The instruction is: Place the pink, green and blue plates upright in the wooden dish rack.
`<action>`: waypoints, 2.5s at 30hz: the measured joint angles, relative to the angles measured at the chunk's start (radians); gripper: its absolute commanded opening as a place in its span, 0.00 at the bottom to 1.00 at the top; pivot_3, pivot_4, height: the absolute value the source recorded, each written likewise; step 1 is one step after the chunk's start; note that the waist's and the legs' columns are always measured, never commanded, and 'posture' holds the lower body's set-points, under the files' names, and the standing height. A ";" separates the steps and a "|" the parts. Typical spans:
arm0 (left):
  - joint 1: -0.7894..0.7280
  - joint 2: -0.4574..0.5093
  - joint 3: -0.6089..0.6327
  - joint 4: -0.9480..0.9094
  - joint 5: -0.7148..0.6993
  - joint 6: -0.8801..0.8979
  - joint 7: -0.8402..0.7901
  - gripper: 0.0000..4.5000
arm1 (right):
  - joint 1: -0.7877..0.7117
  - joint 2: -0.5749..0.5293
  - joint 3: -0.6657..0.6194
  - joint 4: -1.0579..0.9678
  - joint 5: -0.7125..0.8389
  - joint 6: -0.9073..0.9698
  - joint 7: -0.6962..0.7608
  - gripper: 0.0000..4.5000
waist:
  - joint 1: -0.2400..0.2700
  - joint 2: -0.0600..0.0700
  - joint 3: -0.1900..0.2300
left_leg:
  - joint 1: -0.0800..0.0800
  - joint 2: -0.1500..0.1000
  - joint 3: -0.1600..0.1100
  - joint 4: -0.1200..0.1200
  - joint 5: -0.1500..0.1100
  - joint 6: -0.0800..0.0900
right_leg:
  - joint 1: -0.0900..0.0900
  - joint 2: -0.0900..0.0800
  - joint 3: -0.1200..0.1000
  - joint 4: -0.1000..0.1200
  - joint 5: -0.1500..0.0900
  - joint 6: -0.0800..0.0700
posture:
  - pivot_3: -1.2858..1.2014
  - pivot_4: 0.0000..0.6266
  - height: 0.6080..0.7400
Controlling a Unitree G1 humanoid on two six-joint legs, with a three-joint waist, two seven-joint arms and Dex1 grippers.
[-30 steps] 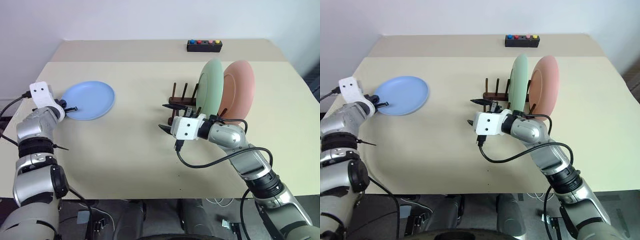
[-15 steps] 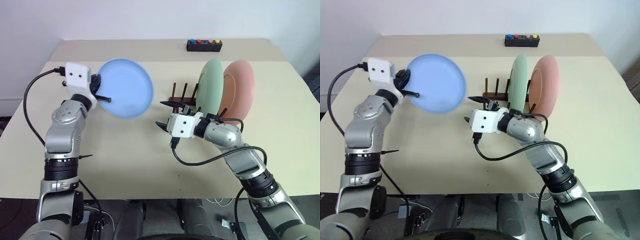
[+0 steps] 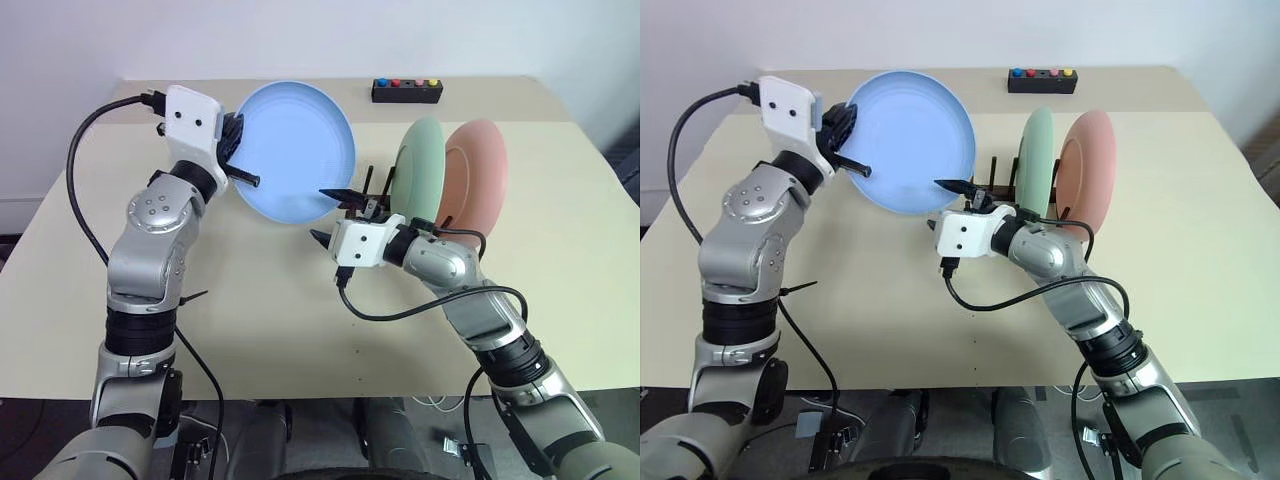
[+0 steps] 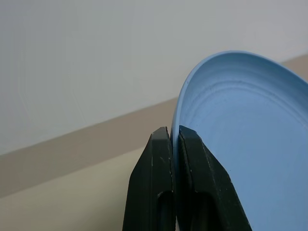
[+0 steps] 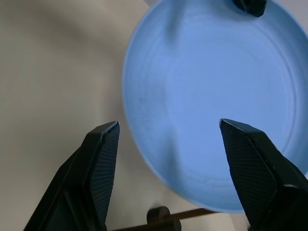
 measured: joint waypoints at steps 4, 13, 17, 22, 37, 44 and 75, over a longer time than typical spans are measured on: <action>-0.012 -0.026 -0.008 -0.037 -0.007 0.038 -0.005 0.00 | -0.015 0.013 0.001 0.013 -0.017 -0.004 -0.006 0.75 | 0.000 0.000 0.000 | 0.000 0.000 0.000 0.000 0.000 0.000 | 0.000 0.000 0.000 0.000 0.000 0.000 | 0.52 0.24 1.00; -0.030 -0.055 -0.009 -0.072 -0.022 0.083 -0.006 0.00 | -0.015 0.017 0.001 0.020 -0.027 -0.020 -0.007 0.75 | 0.000 0.000 0.000 | 0.000 0.000 0.000 0.000 0.000 0.000 | 0.000 0.000 0.000 0.000 0.000 0.000 | 0.52 0.24 1.00; -0.060 -0.057 -0.003 -0.058 -0.021 0.080 0.005 0.00 | -0.015 0.019 0.005 0.021 -0.027 -0.028 -0.006 0.75 | 0.000 0.000 0.000 | 0.000 0.000 0.000 0.000 0.000 0.000 | 0.000 0.000 0.000 0.000 0.000 0.000 | 0.52 0.24 1.00; -0.090 -0.069 0.010 -0.045 -0.019 0.057 0.026 0.00 | -0.015 0.022 0.010 0.033 -0.030 -0.028 -0.006 0.75 | 0.000 0.000 0.000 | 0.000 0.000 0.000 0.000 0.000 0.000 | 0.000 0.000 0.000 0.000 0.000 0.000 | 0.52 0.24 1.00; -0.107 -0.073 0.005 -0.052 -0.041 0.068 0.006 0.00 | -0.033 0.011 0.008 0.062 -0.103 -0.039 -0.051 0.63 | 0.000 0.000 0.000 | 0.000 0.000 0.000 0.000 0.000 0.000 | 0.000 0.000 0.000 0.000 0.000 0.000 | 0.52 0.24 1.00; -0.107 -0.071 0.008 -0.054 -0.040 0.080 0.011 0.00 | -0.040 0.011 0.005 0.072 -0.106 -0.054 -0.063 0.01 | 0.000 0.000 0.000 | 0.000 0.000 0.000 0.000 0.000 0.000 | 0.000 0.000 0.000 0.000 0.000 0.000 | 0.52 0.24 1.00; -0.167 0.106 0.370 0.305 -0.127 -0.225 0.059 0.99 | -0.118 0.141 -0.171 -0.083 0.231 0.108 -0.018 0.00 | -0.002 -0.001 0.001 | 0.000 0.000 0.000 0.000 0.000 0.000 | 0.000 0.000 0.000 0.000 0.000 0.000 | 0.52 0.24 1.00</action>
